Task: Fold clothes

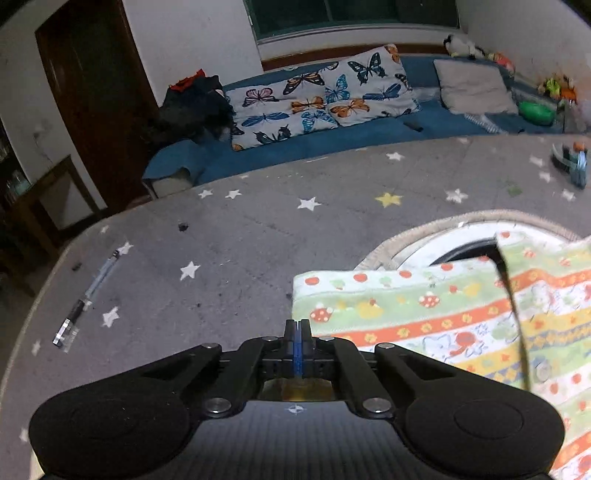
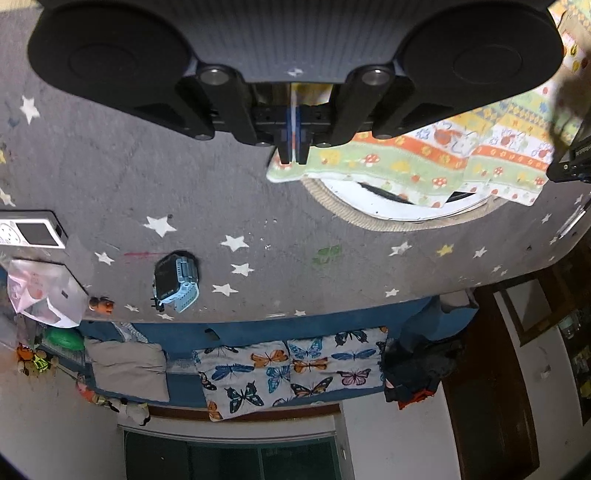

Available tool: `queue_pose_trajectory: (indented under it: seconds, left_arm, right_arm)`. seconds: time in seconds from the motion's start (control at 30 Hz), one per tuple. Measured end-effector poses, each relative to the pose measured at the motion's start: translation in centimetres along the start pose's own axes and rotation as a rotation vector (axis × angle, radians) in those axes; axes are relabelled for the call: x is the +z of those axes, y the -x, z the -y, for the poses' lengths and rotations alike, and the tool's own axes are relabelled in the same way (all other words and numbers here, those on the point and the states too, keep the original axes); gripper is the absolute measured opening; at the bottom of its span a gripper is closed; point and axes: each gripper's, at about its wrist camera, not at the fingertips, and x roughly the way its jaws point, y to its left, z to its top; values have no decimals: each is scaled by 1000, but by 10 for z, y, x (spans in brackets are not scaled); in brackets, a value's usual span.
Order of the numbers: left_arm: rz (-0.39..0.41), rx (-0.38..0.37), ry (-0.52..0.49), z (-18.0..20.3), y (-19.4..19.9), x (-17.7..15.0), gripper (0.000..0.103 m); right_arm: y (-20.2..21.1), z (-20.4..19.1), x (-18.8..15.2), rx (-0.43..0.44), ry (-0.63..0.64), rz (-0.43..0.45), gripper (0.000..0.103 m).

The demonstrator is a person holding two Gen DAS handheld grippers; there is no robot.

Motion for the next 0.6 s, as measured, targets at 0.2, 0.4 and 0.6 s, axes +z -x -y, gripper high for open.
queue_pose_trajectory:
  seconds: [0.2,0.4,0.6]
  left_arm:
    - [11,-80,79,-14,6,4,34]
    - [18,-57,51,-9,4,7,49]
    - [14,-19,40,-6,-5,5,0]
  right_arm:
    - [-4,6,-1,30,-15,-15,10]
    - [-3,10,-2,82,-61,-40,20]
    - [-4,7,-2,66,-57,-32,2]
